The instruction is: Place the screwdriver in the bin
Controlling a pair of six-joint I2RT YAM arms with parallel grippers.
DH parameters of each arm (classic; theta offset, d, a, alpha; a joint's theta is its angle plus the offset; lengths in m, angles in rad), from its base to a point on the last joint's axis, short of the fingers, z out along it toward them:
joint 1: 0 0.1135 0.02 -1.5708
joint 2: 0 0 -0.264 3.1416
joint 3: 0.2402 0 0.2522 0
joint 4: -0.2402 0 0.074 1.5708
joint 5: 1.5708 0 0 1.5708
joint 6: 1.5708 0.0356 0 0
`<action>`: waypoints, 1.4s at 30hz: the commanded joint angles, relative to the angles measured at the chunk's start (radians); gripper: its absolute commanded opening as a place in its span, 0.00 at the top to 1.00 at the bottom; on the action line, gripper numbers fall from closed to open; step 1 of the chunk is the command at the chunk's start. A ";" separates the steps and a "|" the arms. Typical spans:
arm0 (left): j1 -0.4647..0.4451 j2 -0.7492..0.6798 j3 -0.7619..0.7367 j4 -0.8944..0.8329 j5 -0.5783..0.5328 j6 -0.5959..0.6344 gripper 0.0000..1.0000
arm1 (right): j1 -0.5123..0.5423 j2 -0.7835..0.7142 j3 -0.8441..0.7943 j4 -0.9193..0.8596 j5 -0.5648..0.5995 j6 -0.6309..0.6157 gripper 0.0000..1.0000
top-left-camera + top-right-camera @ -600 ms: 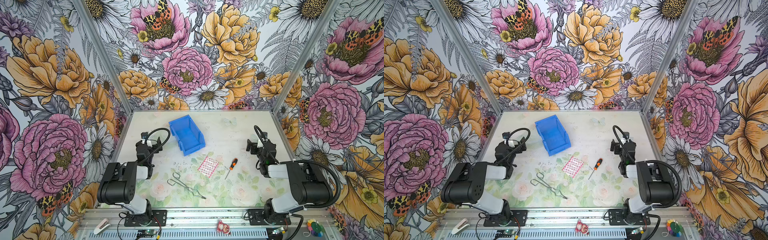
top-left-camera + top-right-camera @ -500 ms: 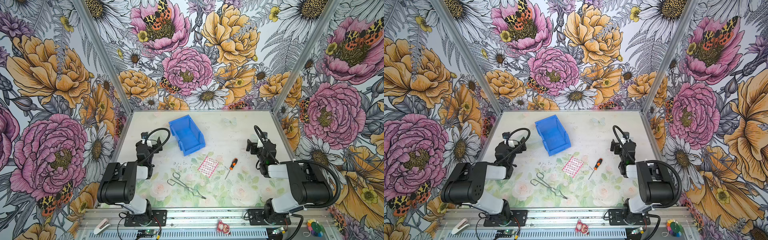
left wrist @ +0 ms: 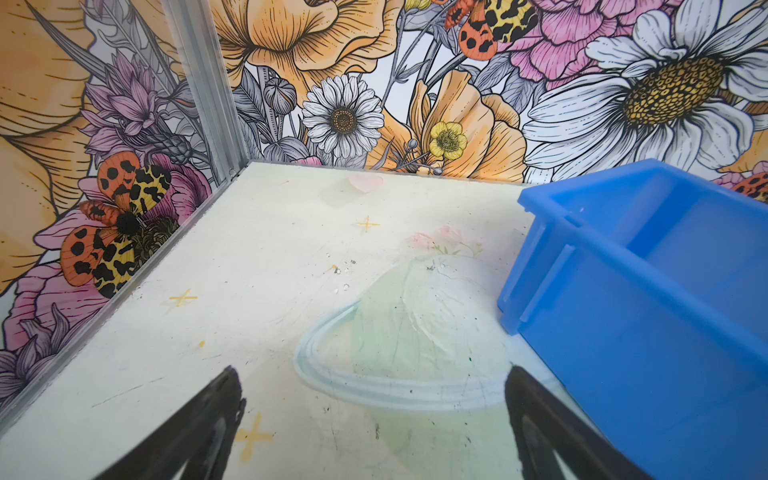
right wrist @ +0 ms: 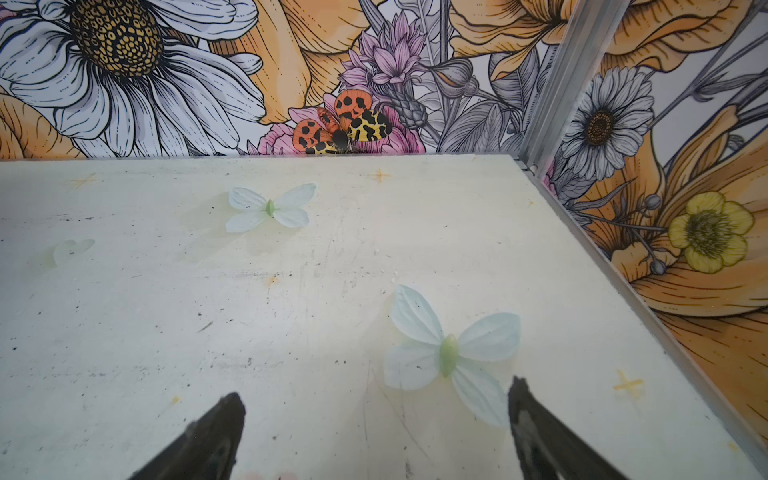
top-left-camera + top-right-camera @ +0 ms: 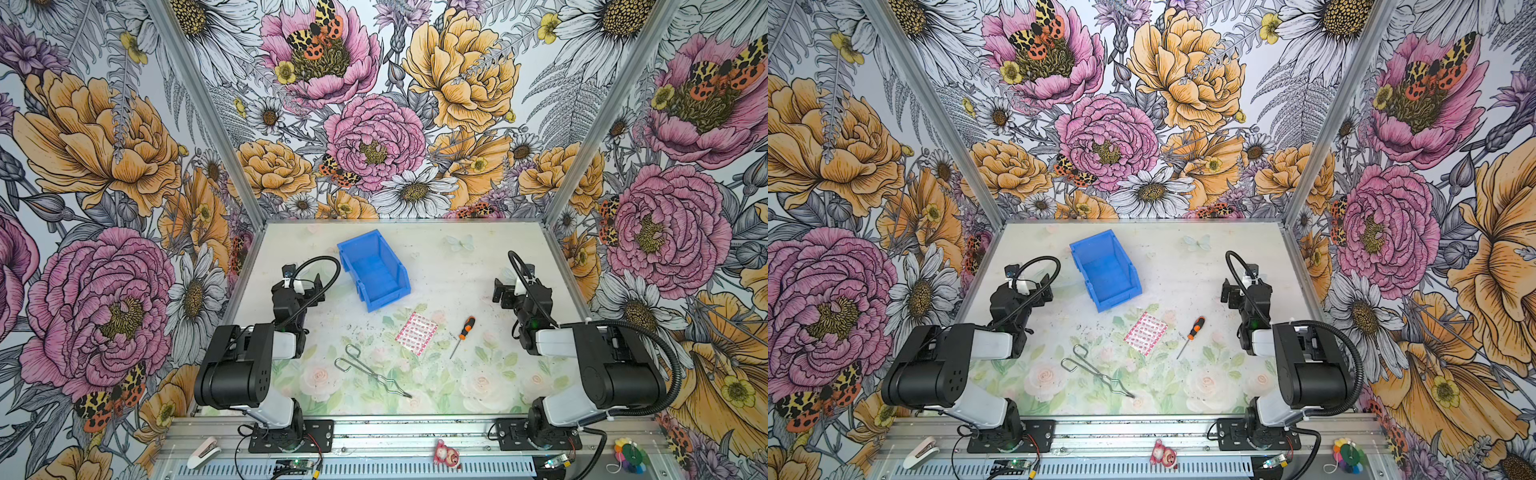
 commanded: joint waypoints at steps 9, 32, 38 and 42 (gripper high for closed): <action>-0.002 -0.001 0.016 0.002 0.021 -0.002 0.01 | -0.006 0.004 0.014 0.044 -0.011 -0.002 0.00; 0.000 -0.024 0.014 -0.013 0.022 -0.003 0.01 | 0.018 -0.059 0.062 -0.086 0.087 0.001 0.00; 0.008 -0.131 0.059 -0.199 0.006 -0.018 0.01 | 0.083 -0.166 0.150 -0.371 0.252 0.016 0.01; 0.007 -0.210 0.135 -0.431 -0.003 -0.018 0.01 | 0.119 -0.235 0.238 -0.599 0.354 0.141 0.01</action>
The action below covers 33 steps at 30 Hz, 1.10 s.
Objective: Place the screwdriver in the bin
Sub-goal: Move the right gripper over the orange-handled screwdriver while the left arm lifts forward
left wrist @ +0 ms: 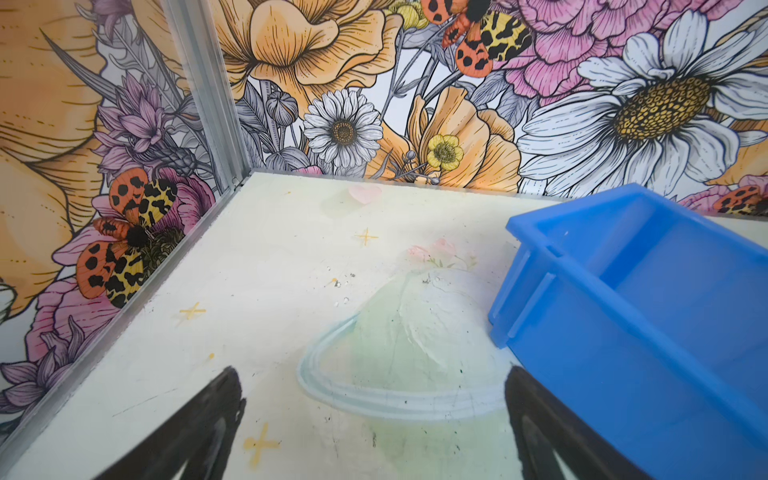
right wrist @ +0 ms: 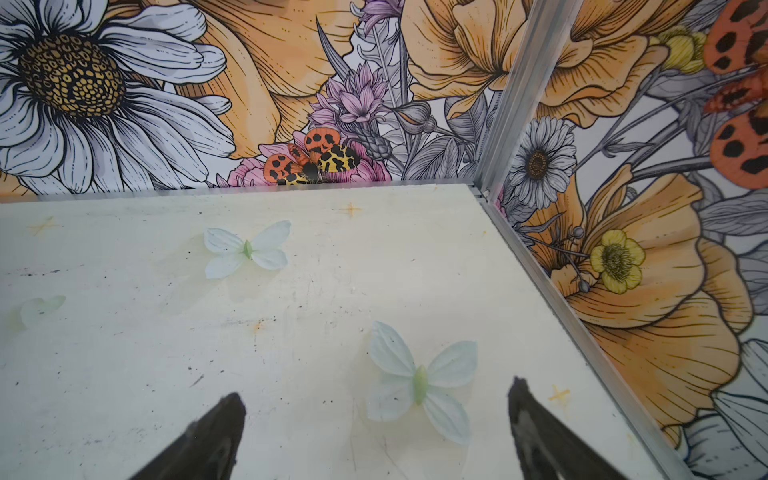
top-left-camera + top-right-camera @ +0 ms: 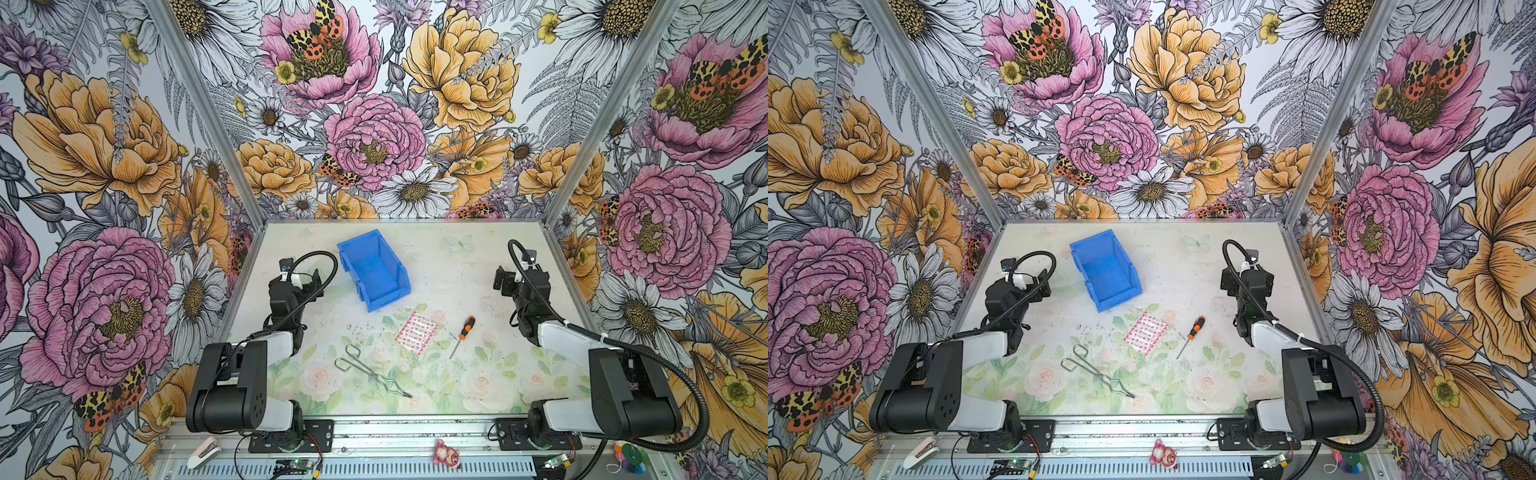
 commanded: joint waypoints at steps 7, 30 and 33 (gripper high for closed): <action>-0.059 -0.159 0.220 -0.583 -0.180 -0.183 0.01 | 0.019 -0.049 0.259 -0.719 0.053 0.353 0.01; -0.373 -0.416 0.199 -0.940 0.030 -0.255 0.01 | 0.374 0.003 0.265 -0.981 -0.125 0.566 0.01; -0.432 -0.437 0.201 -0.995 -0.020 -0.269 0.01 | 0.417 0.033 0.260 -0.978 -0.106 0.553 0.01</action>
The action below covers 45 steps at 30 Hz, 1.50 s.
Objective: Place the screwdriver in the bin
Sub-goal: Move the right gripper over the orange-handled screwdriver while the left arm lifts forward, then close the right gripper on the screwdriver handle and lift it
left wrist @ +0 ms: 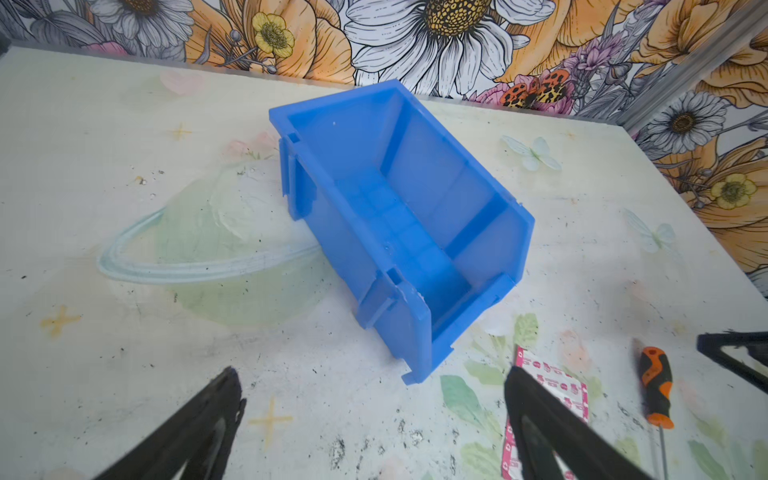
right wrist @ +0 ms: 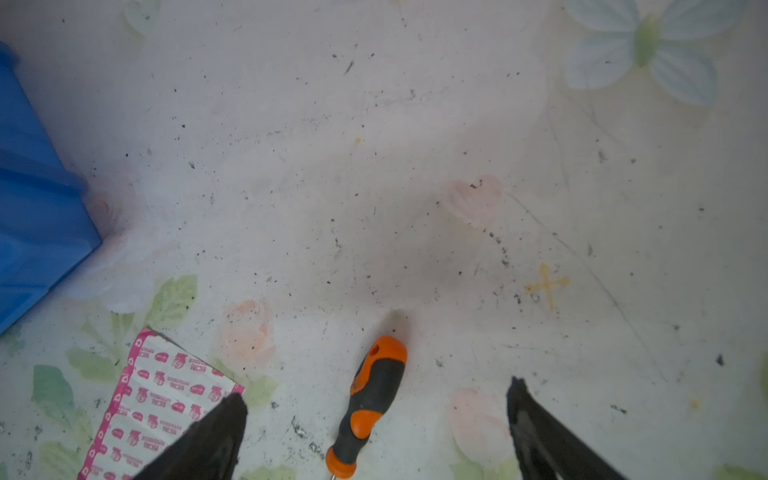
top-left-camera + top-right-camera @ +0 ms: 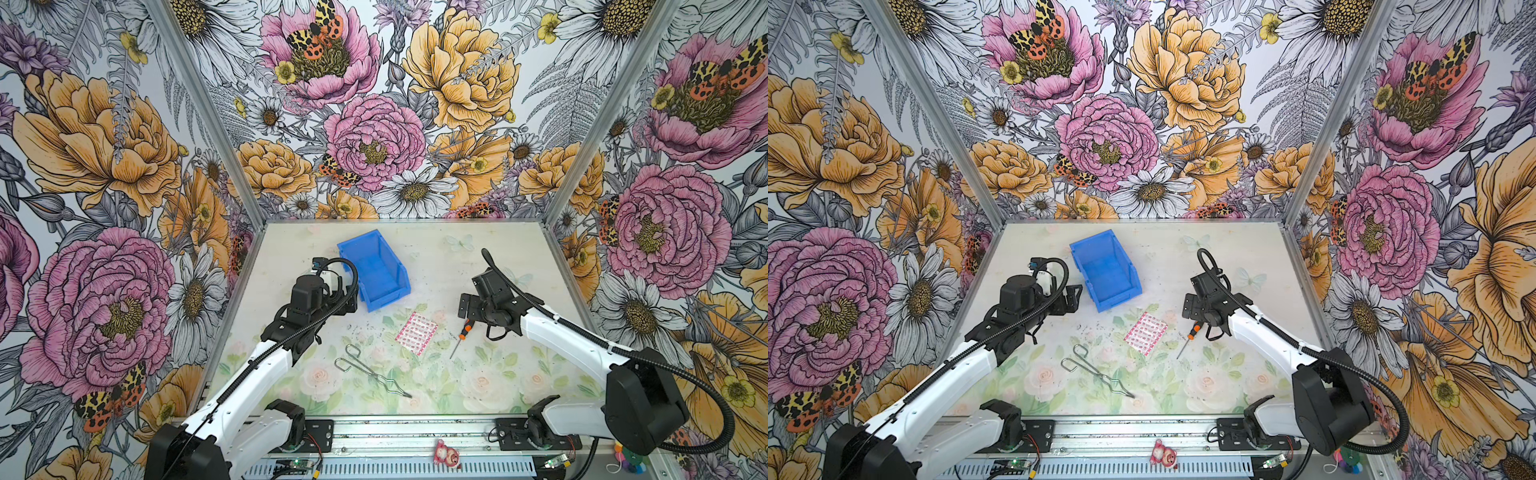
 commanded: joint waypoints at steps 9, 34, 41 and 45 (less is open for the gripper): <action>-0.234 -0.109 -0.003 -0.224 -0.250 -0.150 0.01 | 0.035 0.079 -0.033 0.043 -0.027 -0.088 0.03; -0.343 -0.121 -0.018 -0.278 -0.355 -0.176 0.01 | -0.048 0.230 -0.085 0.209 -0.148 -0.122 0.51; -0.291 -0.091 -0.027 -0.190 -0.281 -0.168 0.01 | -0.029 0.222 -0.093 0.196 -0.127 -0.088 0.89; -0.247 -0.051 -0.024 -0.130 -0.207 -0.148 0.01 | -0.005 0.235 -0.070 0.186 -0.112 -0.069 1.00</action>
